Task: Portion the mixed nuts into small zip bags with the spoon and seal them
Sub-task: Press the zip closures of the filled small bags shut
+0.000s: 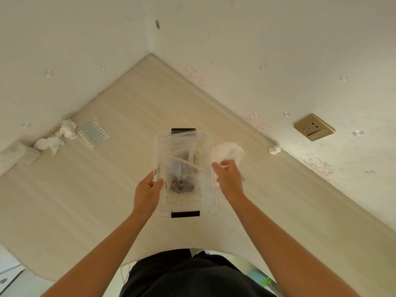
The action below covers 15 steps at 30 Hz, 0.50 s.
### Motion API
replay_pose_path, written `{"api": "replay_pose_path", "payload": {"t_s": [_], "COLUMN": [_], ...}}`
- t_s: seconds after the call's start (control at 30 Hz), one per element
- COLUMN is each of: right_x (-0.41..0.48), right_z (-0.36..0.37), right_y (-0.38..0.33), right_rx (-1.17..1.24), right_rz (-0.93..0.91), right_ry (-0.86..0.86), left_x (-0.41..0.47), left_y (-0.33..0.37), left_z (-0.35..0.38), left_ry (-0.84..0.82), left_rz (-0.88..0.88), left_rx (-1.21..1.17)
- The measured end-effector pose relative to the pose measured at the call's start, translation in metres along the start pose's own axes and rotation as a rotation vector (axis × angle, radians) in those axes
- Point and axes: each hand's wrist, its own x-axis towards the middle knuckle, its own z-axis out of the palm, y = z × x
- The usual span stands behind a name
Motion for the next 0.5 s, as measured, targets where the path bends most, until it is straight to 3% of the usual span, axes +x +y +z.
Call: {"api": "replay_pose_path", "payload": {"t_s": [0.07, 0.27, 0.5], "right_x": [-0.015, -0.061, -0.152], "right_z": [0.009, -0.018, -0.110], "right_y": [0.018, 0.035, 0.077], "right_rx": [0.076, 0.281, 0.517], "right_rz": [0.056, -0.001, 0.037], "right_ry": [-0.067, 0.115, 0.297], "left_x": [-0.005, -0.046, -0.127], "left_y": [0.006, 0.046, 0.102], "left_z": [0.002, 0.007, 0.042], "left_ry": [0.005, -0.099, -0.321], "left_rz": [0.006, 0.038, 0.228], "left_rx": [0.000, -0.030, -0.039]}}
